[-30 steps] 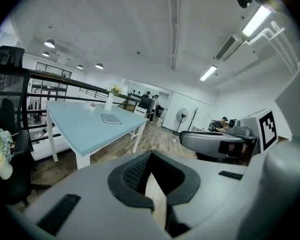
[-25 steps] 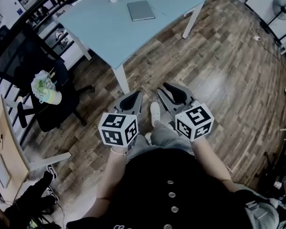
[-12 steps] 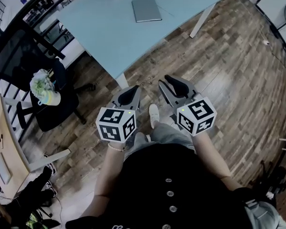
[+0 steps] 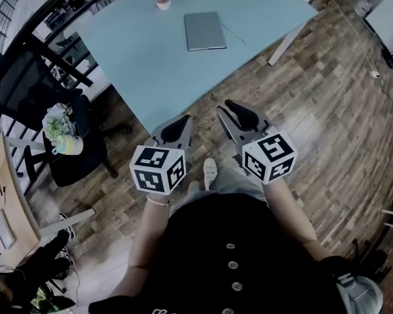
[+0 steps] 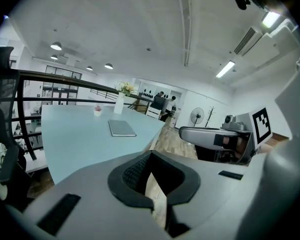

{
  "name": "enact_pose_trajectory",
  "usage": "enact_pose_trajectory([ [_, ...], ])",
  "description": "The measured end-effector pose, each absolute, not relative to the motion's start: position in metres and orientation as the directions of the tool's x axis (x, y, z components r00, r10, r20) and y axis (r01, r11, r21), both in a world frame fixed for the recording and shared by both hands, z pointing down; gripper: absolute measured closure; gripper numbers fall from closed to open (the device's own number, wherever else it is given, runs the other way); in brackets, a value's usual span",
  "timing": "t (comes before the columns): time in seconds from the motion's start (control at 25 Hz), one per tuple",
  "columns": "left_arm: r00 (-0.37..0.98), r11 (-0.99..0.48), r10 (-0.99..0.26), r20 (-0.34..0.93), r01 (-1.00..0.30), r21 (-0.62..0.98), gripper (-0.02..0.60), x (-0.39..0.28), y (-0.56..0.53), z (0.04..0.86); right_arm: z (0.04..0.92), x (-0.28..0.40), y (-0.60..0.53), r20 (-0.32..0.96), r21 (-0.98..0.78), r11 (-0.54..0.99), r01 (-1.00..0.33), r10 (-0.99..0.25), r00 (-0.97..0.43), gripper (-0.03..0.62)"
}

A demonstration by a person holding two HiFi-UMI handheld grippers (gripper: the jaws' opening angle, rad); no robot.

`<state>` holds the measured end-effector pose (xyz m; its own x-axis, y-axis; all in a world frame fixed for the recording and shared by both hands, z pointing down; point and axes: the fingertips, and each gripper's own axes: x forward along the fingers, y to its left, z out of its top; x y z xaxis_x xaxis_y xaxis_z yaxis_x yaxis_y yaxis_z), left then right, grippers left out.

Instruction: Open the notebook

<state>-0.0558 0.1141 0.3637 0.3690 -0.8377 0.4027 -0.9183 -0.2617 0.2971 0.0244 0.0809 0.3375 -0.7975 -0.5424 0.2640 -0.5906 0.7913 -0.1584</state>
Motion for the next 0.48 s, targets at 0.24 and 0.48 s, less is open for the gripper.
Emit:
enact_pose_trajectory([
  [0.24,0.347,-0.243,-0.854,0.387,-0.925,0.293,0.565,-0.051,0.078,0.363,0.338,0.022,0.047,0.252,-0.148,0.821,-0.552,-0.508,-0.824,0.5],
  [0.48,0.311,-0.208,-0.861,0.401,-0.937,0.281,0.565,-0.052,0.062,0.365,0.341,0.023,0.032,0.254,-0.159,0.829,-0.536,-0.49,-0.834,0.5],
])
